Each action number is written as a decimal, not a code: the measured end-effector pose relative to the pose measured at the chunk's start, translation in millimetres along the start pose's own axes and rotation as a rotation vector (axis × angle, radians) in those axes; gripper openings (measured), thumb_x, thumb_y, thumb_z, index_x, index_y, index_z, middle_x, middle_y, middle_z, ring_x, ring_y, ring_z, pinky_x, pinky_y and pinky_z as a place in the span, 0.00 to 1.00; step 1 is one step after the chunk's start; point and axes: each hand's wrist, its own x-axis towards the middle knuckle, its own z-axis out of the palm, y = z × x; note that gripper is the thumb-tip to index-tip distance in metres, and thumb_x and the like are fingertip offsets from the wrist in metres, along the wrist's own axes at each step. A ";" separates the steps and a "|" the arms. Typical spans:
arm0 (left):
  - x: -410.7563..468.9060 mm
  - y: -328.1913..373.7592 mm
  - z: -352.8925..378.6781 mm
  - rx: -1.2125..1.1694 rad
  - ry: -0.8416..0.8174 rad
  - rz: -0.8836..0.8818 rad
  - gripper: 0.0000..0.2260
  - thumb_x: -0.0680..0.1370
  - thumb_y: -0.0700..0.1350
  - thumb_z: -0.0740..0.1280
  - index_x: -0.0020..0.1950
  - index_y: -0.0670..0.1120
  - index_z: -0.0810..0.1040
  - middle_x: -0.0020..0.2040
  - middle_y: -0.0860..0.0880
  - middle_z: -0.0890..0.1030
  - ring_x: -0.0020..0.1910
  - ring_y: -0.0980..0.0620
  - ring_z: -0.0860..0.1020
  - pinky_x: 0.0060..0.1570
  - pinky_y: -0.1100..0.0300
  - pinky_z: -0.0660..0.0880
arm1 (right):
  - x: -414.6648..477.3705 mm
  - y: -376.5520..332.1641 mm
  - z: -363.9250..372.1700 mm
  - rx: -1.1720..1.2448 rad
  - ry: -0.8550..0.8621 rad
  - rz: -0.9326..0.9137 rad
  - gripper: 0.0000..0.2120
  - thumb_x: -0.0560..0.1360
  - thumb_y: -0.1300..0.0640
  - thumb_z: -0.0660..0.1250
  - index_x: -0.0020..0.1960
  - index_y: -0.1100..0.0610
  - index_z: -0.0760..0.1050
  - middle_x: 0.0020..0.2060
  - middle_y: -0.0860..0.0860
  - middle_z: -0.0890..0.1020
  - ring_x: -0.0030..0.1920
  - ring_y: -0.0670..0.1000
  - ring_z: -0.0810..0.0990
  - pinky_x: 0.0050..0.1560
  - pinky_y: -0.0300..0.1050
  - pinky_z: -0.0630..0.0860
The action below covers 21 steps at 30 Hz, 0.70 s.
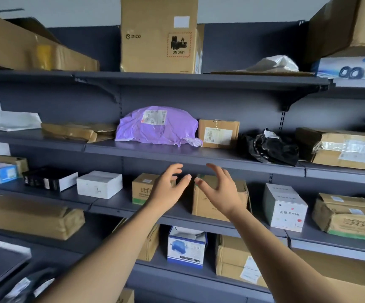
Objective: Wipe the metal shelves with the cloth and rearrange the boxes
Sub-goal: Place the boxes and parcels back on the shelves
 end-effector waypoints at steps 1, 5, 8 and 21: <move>1.9 -8.7 -9.9 -0.004 -0.005 -0.003 0.15 0.79 0.51 0.71 0.65 0.55 0.75 0.62 0.54 0.79 0.61 0.55 0.78 0.63 0.56 0.74 | 0.5 -4.2 12.4 0.001 -0.003 0.007 0.30 0.76 0.44 0.72 0.74 0.51 0.69 0.68 0.51 0.74 0.71 0.50 0.70 0.66 0.37 0.63; 8.8 -48.0 -47.3 -0.006 -0.022 -0.026 0.13 0.78 0.53 0.72 0.61 0.59 0.76 0.59 0.56 0.80 0.58 0.55 0.79 0.62 0.52 0.75 | -0.3 -11.5 67.1 0.001 -0.018 0.062 0.29 0.76 0.47 0.74 0.73 0.55 0.71 0.67 0.54 0.76 0.70 0.52 0.72 0.65 0.35 0.63; 8.3 -91.2 -71.2 0.000 -0.079 -0.059 0.14 0.75 0.58 0.70 0.60 0.62 0.75 0.57 0.59 0.80 0.59 0.57 0.79 0.63 0.52 0.75 | -10.6 -8.3 116.9 0.027 -0.075 0.137 0.31 0.76 0.44 0.73 0.74 0.54 0.70 0.69 0.53 0.74 0.70 0.53 0.72 0.70 0.43 0.67; -70.0 -295.7 -39.5 0.072 -0.354 -0.384 0.17 0.78 0.56 0.71 0.64 0.52 0.77 0.58 0.54 0.82 0.58 0.55 0.79 0.61 0.57 0.75 | -116.5 112.0 264.6 -0.029 -0.229 0.543 0.29 0.76 0.45 0.73 0.72 0.54 0.72 0.67 0.53 0.76 0.67 0.53 0.75 0.61 0.38 0.68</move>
